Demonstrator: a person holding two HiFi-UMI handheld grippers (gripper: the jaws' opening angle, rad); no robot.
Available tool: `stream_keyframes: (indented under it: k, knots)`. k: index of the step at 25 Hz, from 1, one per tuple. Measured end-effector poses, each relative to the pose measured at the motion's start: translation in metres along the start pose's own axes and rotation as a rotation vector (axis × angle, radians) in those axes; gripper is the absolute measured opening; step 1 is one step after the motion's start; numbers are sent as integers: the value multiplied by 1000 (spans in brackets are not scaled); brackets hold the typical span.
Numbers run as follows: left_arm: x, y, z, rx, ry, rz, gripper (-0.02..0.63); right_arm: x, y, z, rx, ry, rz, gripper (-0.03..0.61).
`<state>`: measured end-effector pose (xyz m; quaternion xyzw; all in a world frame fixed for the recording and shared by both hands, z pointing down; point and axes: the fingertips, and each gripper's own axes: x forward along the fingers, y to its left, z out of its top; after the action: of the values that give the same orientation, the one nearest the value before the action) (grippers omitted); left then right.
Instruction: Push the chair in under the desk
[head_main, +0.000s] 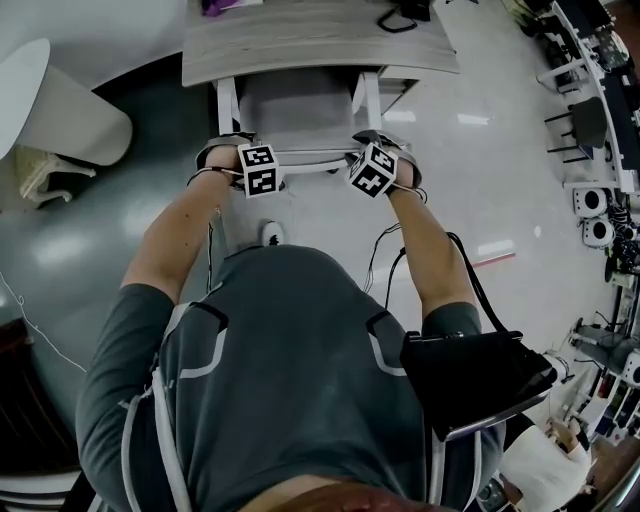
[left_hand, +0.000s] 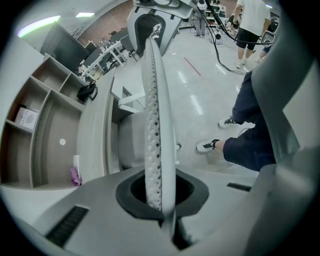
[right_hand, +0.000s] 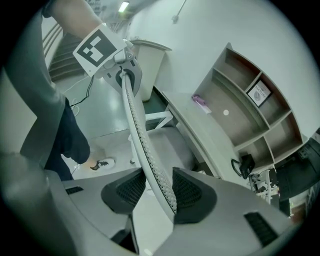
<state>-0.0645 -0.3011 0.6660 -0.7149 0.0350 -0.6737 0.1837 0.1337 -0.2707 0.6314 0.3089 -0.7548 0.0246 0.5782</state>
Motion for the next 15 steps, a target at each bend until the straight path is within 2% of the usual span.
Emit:
stream_keyframes:
  k: [12, 15]
  knots:
    - [15, 48, -4, 40, -34, 57, 12, 21, -41, 12, 53, 66, -41, 184]
    - [20, 59, -8, 35, -37, 50, 12, 29, -50, 18, 54, 70, -49, 187]
